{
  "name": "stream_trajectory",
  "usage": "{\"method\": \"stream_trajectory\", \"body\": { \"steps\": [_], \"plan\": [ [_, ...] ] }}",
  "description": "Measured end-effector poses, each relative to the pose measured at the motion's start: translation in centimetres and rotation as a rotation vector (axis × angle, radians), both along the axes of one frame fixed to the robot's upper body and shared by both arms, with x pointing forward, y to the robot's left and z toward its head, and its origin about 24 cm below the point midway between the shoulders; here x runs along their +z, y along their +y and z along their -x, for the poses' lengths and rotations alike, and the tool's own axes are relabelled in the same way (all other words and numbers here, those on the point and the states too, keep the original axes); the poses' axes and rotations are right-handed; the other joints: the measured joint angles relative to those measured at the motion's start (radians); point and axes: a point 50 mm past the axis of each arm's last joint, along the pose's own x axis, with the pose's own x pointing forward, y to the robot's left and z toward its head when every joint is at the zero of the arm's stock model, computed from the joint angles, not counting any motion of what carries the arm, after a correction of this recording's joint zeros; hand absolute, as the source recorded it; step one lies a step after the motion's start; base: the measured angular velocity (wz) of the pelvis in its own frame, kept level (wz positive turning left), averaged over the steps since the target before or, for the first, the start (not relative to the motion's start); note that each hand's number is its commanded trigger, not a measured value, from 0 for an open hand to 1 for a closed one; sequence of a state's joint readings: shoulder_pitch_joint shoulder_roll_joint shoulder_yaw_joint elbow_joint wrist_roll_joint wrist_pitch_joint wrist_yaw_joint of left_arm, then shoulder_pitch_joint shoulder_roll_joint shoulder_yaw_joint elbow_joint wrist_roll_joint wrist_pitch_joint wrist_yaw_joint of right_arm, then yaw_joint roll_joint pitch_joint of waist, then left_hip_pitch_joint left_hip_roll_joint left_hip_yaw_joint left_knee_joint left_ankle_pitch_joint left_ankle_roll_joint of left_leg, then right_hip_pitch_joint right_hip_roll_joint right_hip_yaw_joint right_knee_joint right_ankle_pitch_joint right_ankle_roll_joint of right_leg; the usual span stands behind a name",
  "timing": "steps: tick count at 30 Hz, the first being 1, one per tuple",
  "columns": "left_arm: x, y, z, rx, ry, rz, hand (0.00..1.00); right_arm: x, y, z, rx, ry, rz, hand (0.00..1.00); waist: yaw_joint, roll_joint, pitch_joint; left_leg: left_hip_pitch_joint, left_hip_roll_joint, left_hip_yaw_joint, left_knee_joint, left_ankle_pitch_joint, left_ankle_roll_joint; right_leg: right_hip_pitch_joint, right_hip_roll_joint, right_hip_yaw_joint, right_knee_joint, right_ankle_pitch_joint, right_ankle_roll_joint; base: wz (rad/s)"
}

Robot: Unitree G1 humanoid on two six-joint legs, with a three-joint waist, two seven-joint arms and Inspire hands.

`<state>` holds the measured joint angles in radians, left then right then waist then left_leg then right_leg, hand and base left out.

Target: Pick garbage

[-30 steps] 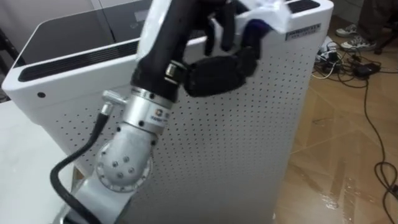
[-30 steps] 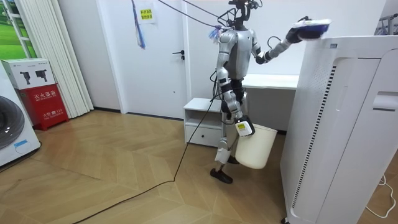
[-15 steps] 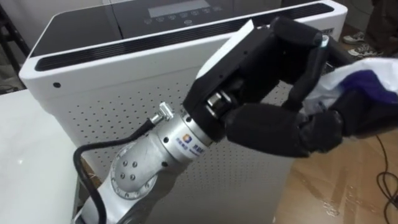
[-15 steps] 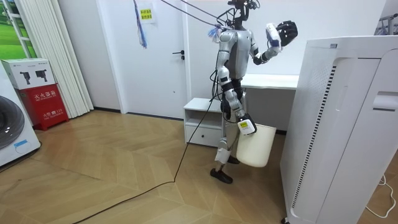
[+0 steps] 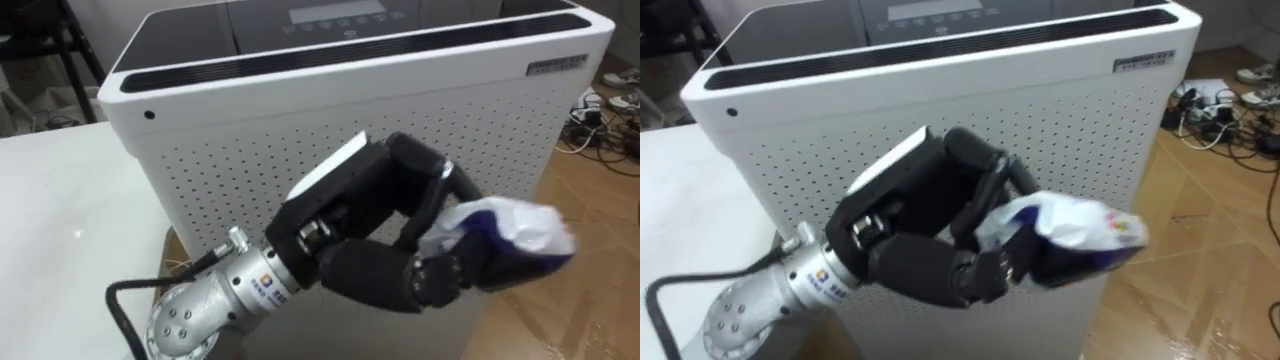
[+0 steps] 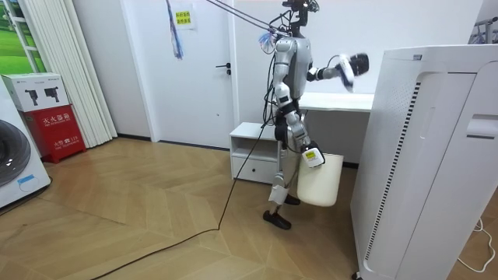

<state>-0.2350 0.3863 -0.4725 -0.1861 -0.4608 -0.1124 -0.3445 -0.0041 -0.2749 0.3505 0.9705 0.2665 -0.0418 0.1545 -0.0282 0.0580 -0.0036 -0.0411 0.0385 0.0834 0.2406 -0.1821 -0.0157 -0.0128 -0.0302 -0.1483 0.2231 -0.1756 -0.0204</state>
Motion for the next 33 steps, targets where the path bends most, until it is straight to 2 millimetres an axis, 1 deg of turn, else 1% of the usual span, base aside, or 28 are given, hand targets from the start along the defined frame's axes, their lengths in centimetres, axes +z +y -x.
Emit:
{"method": "stream_trajectory", "body": {
  "steps": [1, 3, 4, 5, 6, 7, 9, 10, 12, 13, 15, 17, 18, 20, 23, 26, 31, 33],
  "plan": [
    [-0.6, 0.2, 0.0, 0.013, 0.018, -0.022, 1.00, 0.0, 0.0, -0.1, 0.000, -0.003, 0.000, 1.00, 0.000, 0.002, 0.0015, -0.010, 0.000, -0.005, 0.006, 0.000, 0.000, -0.007, 0.000, -0.005, 0.001, 0.001, -0.002, 0.19],
    [-2.4, 0.9, -0.5, 0.050, 0.069, -0.090, 1.00, 0.4, 0.1, -1.3, 0.007, -0.031, 0.000, 1.00, -0.001, 0.009, 0.0184, -0.062, 0.000, -0.016, 0.038, 0.002, 0.003, -0.046, -0.006, -0.025, 0.025, 0.000, -0.004, 0.23],
    [-2.9, 1.1, -0.6, 0.057, 0.086, -0.099, 1.00, 0.6, 0.1, -1.7, 0.010, -0.038, 0.002, 1.00, -0.003, 0.012, 0.0223, -0.074, -0.001, -0.020, 0.044, 0.003, 0.005, -0.054, -0.008, -0.032, 0.028, 0.000, -0.004, 0.27],
    [-3.8, 1.2, -0.6, 0.068, 0.122, -0.109, 1.00, 0.7, 0.1, -2.2, 0.010, -0.044, 0.006, 1.00, -0.009, 0.019, 0.0257, -0.097, -0.005, -0.032, 0.057, 0.004, 0.006, -0.070, -0.012, -0.044, 0.035, -0.001, -0.004, 0.26],
    [-4.6, 1.3, -0.7, 0.078, 0.143, -0.127, 1.00, 0.8, 0.0, -2.6, 0.011, -0.048, 0.013, 1.00, -0.007, 0.026, 0.0321, -0.113, -0.006, -0.034, 0.065, 0.005, 0.009, -0.086, -0.014, -0.048, 0.038, -0.001, -0.004, 0.20],
    [-5.1, 1.4, -0.8, 0.084, 0.163, -0.133, 1.00, 0.8, 0.1, -2.7, 0.013, -0.049, 0.016, 1.00, -0.006, 0.028, 0.0327, -0.118, -0.008, -0.033, 0.065, 0.007, 0.011, -0.097, -0.017, -0.048, 0.043, -0.002, -0.003, 0.06],
    [-6.7, 1.8, -0.8, 0.113, 0.215, -0.169, 1.00, 0.9, 0.4, -3.2, 0.023, -0.059, 0.018, 1.00, -0.003, 0.029, 0.0333, -0.144, -0.015, -0.032, 0.066, 0.013, 0.015, -0.133, -0.030, -0.048, 0.083, -0.016, -0.003, 0.00],
    [-7.0, 1.9, -0.7, 0.117, 0.228, -0.173, 1.00, 0.9, 0.4, -3.2, 0.021, -0.060, 0.017, 1.00, -0.003, 0.028, 0.0338, -0.150, -0.016, -0.032, 0.066, 0.015, 0.015, -0.142, -0.033, -0.048, 0.091, -0.017, -0.002, 0.05],
    [-8.5, 2.3, -0.5, 0.141, 0.275, -0.202, 1.00, 0.9, 0.5, -3.2, 0.025, -0.058, 0.016, 1.00, -0.002, 0.024, 0.0362, -0.167, -0.016, -0.033, 0.067, 0.017, 0.018, -0.163, -0.038, -0.049, 0.108, -0.020, -0.002, 0.04],
    [-9.0, 2.4, -0.4, 0.150, 0.288, -0.216, 1.00, 0.9, 0.5, -3.2, 0.025, -0.059, 0.017, 1.00, -0.002, 0.023, 0.0363, -0.172, -0.016, -0.033, 0.069, 0.017, 0.018, -0.167, -0.039, -0.049, 0.109, -0.020, -0.002, 0.00],
    [-10.8, 2.7, -0.2, 0.174, 0.321, -0.297, 1.00, 0.9, 0.7, -3.8, 0.030, -0.057, 0.027, 1.00, -0.007, 0.019, 0.0389, -0.193, -0.018, -0.034, 0.076, 0.018, 0.019, -0.188, -0.042, -0.050, 0.121, -0.021, 0.000, 0.04],
    [-11.9, 2.8, 0.1, 0.178, 0.351, -0.343, 1.00, 1.0, 0.7, -4.1, 0.031, -0.063, 0.031, 1.00, -0.007, 0.017, 0.0399, -0.209, -0.019, -0.033, 0.083, 0.018, 0.020, -0.203, -0.045, -0.051, 0.129, -0.022, 0.001, 0.02],
    [-12.5, 2.9, 0.3, 0.181, 0.360, -0.376, 1.00, 1.1, 0.7, -4.3, 0.030, -0.071, 0.034, 1.00, -0.006, 0.011, 0.0429, -0.218, -0.020, -0.030, 0.086, 0.019, 0.021, -0.217, -0.048, -0.049, 0.140, -0.025, 0.000, 0.00],
    [-13.1, 2.8, 0.4, 0.186, 0.351, -0.425, 1.00, 1.2, 0.9, -4.6, 0.029, -0.084, 0.034, 1.00, -0.008, 0.002, 0.0460, -0.239, -0.022, -0.030, 0.099, 0.020, 0.022, -0.239, -0.052, -0.050, 0.156, -0.029, 0.000, 0.04],
    [-13.9, 2.1, 0.6, 0.192, 0.351, -0.462, 1.00, 1.3, 1.1, -5.2, 0.021, -0.094, 0.042, 1.00, -0.015, -0.006, 0.0454, -0.273, -0.026, -0.030, 0.109, 0.025, 0.028, -0.276, -0.059, -0.049, 0.175, -0.032, 0.000, 0.04],
    [-14.8, 1.7, 0.8, 0.206, 0.380, -0.465, 1.00, 1.2, 1.6, -5.2, 0.015, -0.098, 0.042, 1.00, -0.008, -0.009, 0.0453, -0.287, -0.029, -0.022, 0.116, 0.025, 0.028, -0.295, -0.061, -0.045, 0.180, -0.032, 0.000, -0.07],
    [-15.6, 2.1, 1.0, 0.245, 0.394, -0.490, 1.00, 1.2, 2.3, -5.4, 0.016, -0.101, 0.023, 1.00, 0.001, -0.013, 0.0446, -0.311, -0.029, -0.008, 0.122, 0.027, 0.029, -0.330, -0.060, -0.031, 0.196, -0.031, -0.001, -0.08],
    [-16.1, 2.4, 1.1, 0.259, 0.403, -0.500, 1.00, 1.3, 2.7, -5.8, 0.019, -0.112, 0.016, 1.00, 0.002, -0.013, 0.0446, -0.320, -0.027, -0.005, 0.124, 0.027, 0.030, -0.343, -0.063, -0.028, 0.207, -0.031, -0.001, -0.03]
  ]
}}
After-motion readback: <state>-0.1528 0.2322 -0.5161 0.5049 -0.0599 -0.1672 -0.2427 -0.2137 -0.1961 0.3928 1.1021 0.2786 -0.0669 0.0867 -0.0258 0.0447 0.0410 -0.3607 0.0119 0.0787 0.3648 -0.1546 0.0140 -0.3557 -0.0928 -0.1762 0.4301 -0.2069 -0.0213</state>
